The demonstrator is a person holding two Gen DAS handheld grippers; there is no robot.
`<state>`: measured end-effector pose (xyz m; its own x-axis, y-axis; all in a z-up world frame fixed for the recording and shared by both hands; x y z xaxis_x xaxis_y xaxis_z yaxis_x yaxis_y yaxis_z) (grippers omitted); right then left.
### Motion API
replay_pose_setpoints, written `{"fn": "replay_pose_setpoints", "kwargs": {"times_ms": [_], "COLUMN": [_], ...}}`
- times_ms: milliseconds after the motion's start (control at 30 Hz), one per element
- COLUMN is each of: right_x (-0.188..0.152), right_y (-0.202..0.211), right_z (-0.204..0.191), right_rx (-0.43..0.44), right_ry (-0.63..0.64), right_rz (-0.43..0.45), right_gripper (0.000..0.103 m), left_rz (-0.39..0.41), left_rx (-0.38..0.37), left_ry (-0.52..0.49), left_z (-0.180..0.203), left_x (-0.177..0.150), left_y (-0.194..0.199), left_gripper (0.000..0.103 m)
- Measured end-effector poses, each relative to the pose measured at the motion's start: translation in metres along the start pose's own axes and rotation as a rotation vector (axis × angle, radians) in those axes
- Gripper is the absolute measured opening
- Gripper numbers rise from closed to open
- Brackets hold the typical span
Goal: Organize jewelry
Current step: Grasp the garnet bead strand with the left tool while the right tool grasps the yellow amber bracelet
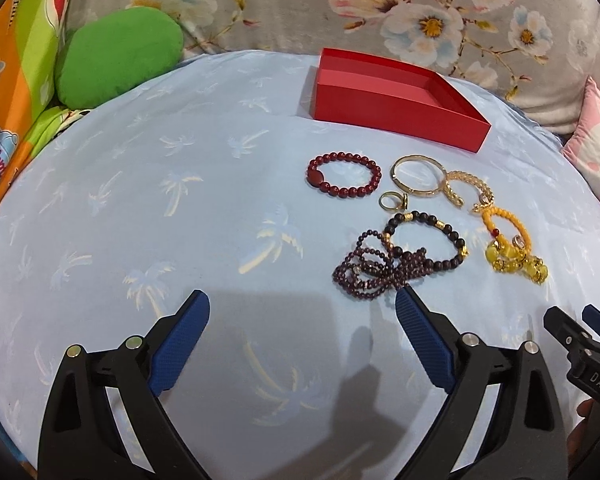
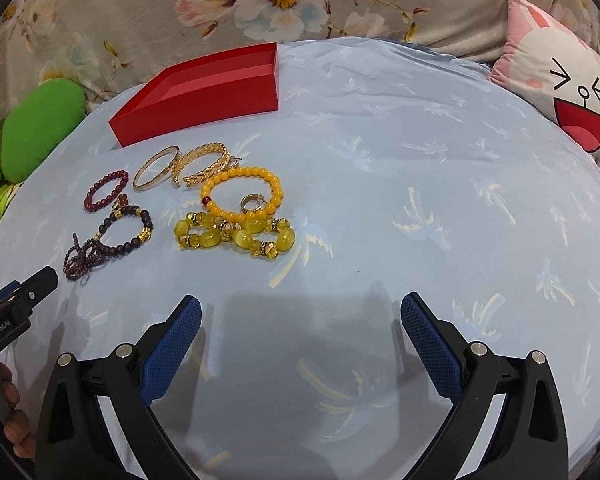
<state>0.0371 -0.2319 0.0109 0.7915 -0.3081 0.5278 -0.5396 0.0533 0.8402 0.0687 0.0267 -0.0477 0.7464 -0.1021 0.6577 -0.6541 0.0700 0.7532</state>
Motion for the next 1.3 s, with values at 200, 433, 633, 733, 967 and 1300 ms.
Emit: {"fn": "replay_pose_setpoints", "kwargs": {"times_ms": [200, 433, 633, 733, 967, 1300], "right_x": [0.009, 0.014, 0.014, 0.015, 0.019, 0.023], "right_y": [-0.003, -0.007, -0.013, -0.016, -0.030, -0.034], "right_z": [0.000, -0.003, -0.008, -0.014, -0.025, -0.034], "right_rx": [0.007, 0.019, 0.030, 0.038, 0.071, 0.087], "right_ry": [-0.010, -0.006, 0.011, 0.035, 0.059, 0.092], "right_rz": [-0.002, 0.001, -0.012, -0.016, -0.048, -0.045], "right_gripper": [0.097, 0.097, 0.096, 0.089, 0.064, 0.032], "left_rz": [-0.005, -0.040, -0.034, -0.034, -0.017, -0.012], "left_rx": [-0.033, -0.074, -0.114, -0.142, -0.168, -0.170], "left_ry": [-0.054, -0.070, -0.106, -0.121, -0.142, -0.136], "left_z": [0.017, 0.027, 0.037, 0.043, 0.049, 0.047], "left_x": [0.008, 0.008, 0.012, 0.012, 0.016, 0.018], "left_y": [-0.008, -0.025, -0.023, -0.022, -0.015, -0.010], "left_gripper": [0.090, 0.068, 0.032, 0.014, 0.007, 0.007]}}
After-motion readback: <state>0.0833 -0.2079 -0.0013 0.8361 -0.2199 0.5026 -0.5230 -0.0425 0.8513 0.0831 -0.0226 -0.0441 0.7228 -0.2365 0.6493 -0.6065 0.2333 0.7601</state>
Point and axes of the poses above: each gripper's, at about its wrist camera, not at the fingertips, and y roughly against the way its jaws point, z to its right, x to its top, the point moved 8 cm from there along -y, roughly the way its jaws point, and after that the axes turned 7 degrees about -y, right-handed, at the moved point
